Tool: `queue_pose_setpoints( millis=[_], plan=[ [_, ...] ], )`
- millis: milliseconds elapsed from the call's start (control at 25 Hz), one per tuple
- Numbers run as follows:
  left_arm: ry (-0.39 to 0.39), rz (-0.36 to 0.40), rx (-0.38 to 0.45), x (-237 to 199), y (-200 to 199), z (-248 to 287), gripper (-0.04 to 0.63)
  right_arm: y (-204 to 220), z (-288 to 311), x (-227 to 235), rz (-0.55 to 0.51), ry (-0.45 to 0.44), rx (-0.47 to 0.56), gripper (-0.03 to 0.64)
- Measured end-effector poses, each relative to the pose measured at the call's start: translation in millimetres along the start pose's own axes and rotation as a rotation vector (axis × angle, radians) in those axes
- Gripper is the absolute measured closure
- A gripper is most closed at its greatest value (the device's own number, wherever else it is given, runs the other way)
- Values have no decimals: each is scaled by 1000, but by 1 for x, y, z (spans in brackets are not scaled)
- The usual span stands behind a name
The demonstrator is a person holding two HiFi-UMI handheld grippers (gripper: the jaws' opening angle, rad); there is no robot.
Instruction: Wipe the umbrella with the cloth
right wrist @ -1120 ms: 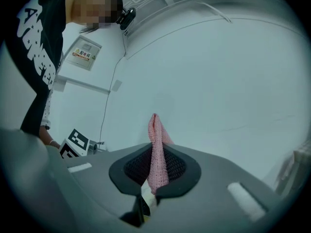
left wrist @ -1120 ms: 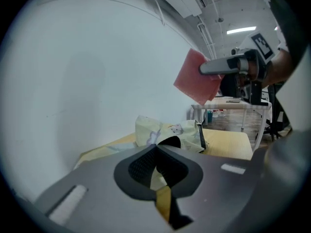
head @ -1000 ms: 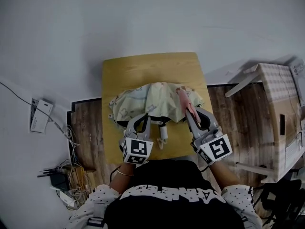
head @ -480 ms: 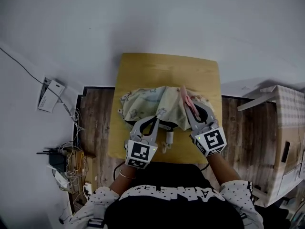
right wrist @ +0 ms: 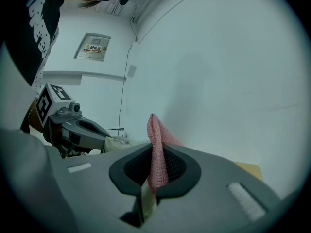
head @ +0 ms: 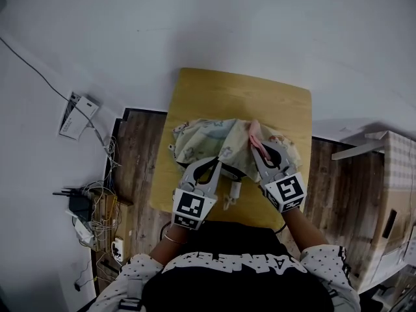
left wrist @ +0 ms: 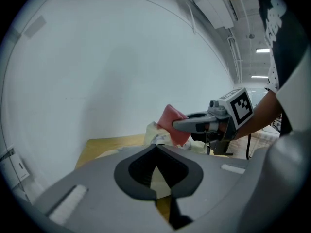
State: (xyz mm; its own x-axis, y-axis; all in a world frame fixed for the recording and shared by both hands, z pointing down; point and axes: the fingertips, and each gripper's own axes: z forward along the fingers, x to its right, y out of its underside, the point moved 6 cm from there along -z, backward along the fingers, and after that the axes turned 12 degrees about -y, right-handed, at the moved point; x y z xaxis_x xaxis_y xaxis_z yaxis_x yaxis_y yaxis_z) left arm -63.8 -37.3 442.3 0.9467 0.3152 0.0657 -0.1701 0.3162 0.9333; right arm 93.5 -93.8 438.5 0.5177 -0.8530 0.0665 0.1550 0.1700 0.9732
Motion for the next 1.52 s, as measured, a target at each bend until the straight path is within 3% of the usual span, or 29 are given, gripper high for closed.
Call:
queue_pose_setpoints(
  millis=[360,640,880,1520],
  plan=[
    [15,34,-15,-1,5,0,597,18,8,-24,28,-71,-60,584],
    [26,123,-11,2,3,-4,597,27,4,-35,35,-67,-65,584],
    [47,93,-5,3,4,-3,597,35,0,-48,39,-76,-83,584],
    [80,131,9,2,4,-1,597,54,-5,-87,55,-135,-137,584]
  ],
)
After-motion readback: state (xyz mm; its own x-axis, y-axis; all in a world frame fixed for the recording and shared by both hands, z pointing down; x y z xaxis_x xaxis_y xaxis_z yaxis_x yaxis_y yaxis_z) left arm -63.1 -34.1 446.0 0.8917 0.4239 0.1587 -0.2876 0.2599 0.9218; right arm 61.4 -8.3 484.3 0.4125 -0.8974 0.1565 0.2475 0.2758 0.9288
